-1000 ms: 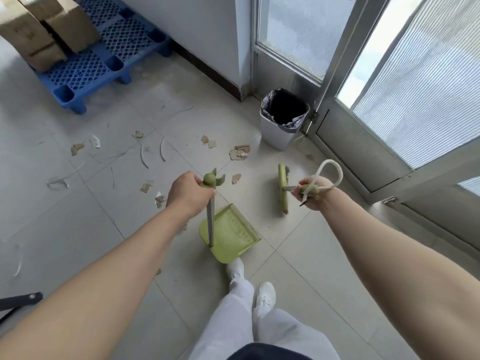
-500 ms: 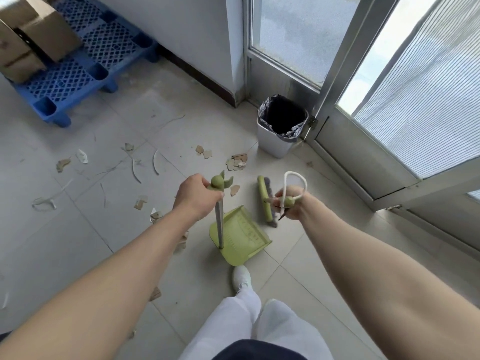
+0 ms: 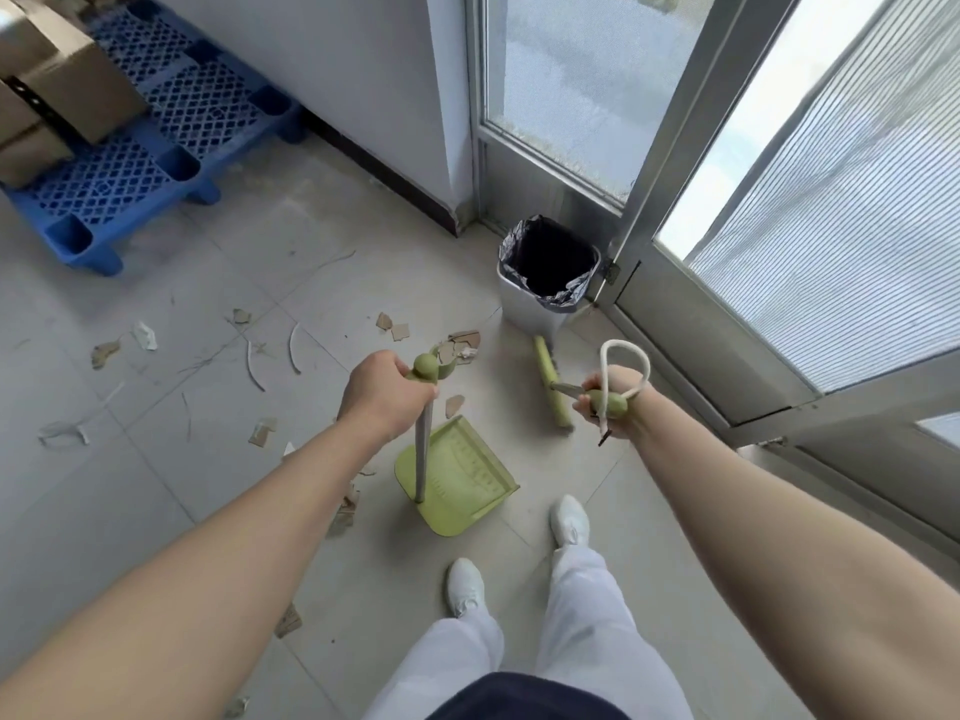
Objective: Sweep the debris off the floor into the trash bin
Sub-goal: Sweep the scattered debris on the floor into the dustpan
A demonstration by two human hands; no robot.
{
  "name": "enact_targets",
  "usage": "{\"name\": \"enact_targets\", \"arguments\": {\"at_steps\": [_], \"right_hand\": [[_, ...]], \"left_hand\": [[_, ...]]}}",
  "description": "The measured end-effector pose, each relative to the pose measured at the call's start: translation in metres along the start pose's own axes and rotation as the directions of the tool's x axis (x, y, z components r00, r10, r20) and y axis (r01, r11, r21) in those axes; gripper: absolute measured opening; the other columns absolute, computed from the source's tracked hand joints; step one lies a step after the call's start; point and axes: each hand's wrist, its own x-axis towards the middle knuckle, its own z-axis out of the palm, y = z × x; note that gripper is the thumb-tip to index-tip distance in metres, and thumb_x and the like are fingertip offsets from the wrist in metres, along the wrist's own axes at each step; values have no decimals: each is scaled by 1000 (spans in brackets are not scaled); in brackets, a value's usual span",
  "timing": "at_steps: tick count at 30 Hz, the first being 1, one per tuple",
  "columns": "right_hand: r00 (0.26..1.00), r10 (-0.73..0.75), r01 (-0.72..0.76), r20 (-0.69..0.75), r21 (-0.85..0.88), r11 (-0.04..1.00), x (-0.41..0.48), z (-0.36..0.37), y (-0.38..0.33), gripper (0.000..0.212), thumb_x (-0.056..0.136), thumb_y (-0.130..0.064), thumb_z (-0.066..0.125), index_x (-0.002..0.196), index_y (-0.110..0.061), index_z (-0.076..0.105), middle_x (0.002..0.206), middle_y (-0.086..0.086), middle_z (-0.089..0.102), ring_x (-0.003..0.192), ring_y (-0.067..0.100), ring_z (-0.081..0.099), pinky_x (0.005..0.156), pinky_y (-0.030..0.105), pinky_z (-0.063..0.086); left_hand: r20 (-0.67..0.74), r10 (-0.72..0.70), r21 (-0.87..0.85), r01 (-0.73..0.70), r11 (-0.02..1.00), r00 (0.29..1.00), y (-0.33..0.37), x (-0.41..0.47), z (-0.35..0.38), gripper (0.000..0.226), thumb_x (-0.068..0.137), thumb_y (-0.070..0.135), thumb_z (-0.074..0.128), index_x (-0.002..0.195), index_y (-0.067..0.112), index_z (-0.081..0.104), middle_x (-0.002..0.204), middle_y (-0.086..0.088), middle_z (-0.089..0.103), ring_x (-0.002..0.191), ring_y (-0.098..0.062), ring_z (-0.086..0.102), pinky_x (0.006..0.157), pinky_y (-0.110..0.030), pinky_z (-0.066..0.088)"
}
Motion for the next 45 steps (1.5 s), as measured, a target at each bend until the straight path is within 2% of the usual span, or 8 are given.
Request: {"name": "enact_targets", "arguments": {"at_steps": [7,11,16,22,30,35,40,45], "right_hand": [[972,-79,54,-222,-116,992,42,-70,-77,18,94,5,32,97,-2,49,75,12,45,65,25,59,39,20,49],[978,-34,-3,-204,-176,984,62,-98,-116,24,96,3,28,79,-1,45,75,18,44,36,19,51,36,19,47],[999,-44,39,-11,-281,959,67,-66,-134,32,92,13,23,69,0,42,145,40,25,45,18,44,34,15,41],[992,69,-17,108,-419,908,70,9,-115,30,91,10,28,72,-1,48,69,15,45,43,20,57,39,24,51],[928,321,-251,189,-321,913,61,34,-136,10,98,-8,27,98,-3,35,71,11,39,25,15,45,26,14,37],[979,122,-41,164,-428,903,53,75,-116,16,98,-3,29,98,1,45,74,16,46,40,16,52,31,16,42],[987,120,-54,102,-498,865,52,118,-85,21,97,-3,35,96,0,56,85,17,53,69,27,53,76,37,53],[941,174,-9,290,-492,870,46,182,-32,29,101,-11,31,75,-12,45,77,4,46,57,14,49,47,24,46]], "left_hand": [[-36,-25,-12,24,1000,999,57,17,26,24,78,22,72,79,15,50,75,2,51,76,-22,51,64,-30,38],[-70,-44,-9,44,999,997,79,29,41,29,78,23,72,71,19,44,71,4,47,71,-20,47,59,-30,33],[-113,-101,-39,97,995,989,86,36,51,30,77,21,72,69,18,44,69,2,46,65,-20,45,53,-29,32],[-170,-217,-104,202,974,961,74,32,39,25,76,24,73,78,15,50,76,1,51,72,-22,49,54,-28,32],[-204,-333,-192,296,936,920,48,23,10,25,76,24,75,84,15,53,77,1,53,76,-23,52,56,-28,34],[-227,-341,-218,293,931,912,25,19,-14,25,74,24,75,82,14,53,80,-1,55,76,-24,54,58,-29,38],[-247,-384,-255,322,912,890,-8,13,-38,27,74,22,74,72,17,48,71,0,52,66,-21,50,50,-28,32],[-254,-430,-294,354,888,866,-41,9,-58,30,74,21,75,69,18,46,72,0,52,66,-20,49,52,-28,33]]}}
